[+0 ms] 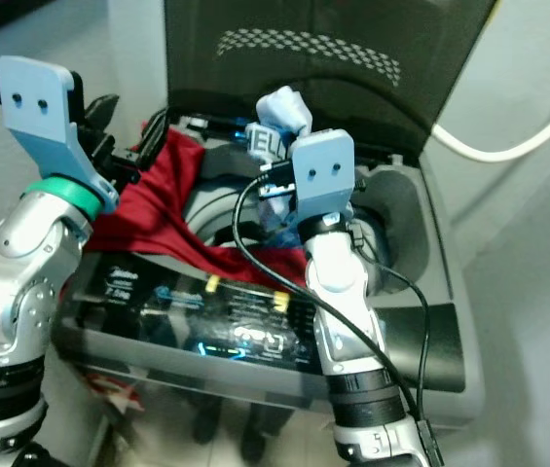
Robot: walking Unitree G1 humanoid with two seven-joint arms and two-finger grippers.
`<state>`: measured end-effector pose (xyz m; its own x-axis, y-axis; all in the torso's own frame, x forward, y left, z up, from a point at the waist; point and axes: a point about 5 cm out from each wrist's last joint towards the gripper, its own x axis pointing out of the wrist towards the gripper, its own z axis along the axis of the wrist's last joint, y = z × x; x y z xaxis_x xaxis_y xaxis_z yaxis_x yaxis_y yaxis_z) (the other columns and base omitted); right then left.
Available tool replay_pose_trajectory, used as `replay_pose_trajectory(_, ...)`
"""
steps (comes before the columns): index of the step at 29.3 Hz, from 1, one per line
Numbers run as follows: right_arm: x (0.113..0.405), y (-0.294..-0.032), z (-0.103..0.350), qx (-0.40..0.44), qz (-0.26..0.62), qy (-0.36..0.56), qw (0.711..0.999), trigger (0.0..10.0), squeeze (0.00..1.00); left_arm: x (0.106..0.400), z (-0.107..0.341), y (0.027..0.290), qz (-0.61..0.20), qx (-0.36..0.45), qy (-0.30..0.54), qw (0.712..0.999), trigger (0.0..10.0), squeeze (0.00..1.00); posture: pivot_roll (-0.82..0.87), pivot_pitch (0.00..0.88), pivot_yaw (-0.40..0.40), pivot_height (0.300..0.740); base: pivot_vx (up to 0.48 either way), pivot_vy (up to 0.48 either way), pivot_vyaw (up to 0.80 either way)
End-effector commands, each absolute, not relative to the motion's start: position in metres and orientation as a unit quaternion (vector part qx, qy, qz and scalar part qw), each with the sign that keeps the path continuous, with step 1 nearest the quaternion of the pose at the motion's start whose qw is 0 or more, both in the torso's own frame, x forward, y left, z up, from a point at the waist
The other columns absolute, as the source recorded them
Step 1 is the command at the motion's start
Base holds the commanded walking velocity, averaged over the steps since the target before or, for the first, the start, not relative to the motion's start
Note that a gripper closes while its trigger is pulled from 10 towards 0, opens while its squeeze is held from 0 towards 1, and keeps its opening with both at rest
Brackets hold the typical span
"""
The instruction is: Clothes washing
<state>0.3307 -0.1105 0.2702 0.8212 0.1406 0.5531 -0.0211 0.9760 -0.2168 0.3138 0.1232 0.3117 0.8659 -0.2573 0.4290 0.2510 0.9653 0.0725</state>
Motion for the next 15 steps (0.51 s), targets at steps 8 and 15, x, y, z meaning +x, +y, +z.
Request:
replay_pose_trajectory(8, 0.326, -0.112, 0.284, -0.114, 0.06, -0.336, 0.933, 10.0, 0.0, 0.299, 0.301, 0.109, -0.279, 0.052, -0.206, 0.937, 10.0, 0.0, 0.11, 0.009, 0.005, 0.74, 0.0, 0.0, 0.0)
replay_pose_trajectory(15, 0.324, -0.106, 0.311, -0.093, 0.101, -0.379, 0.915, 10.0, 0.0, 0.273, 0.288, 0.113, -0.418, 0.081, -0.171, 0.888, 10.0, 0.0, 0.11, 0.018, 0.014, 0.74, 0.0, 0.0, 0.0)
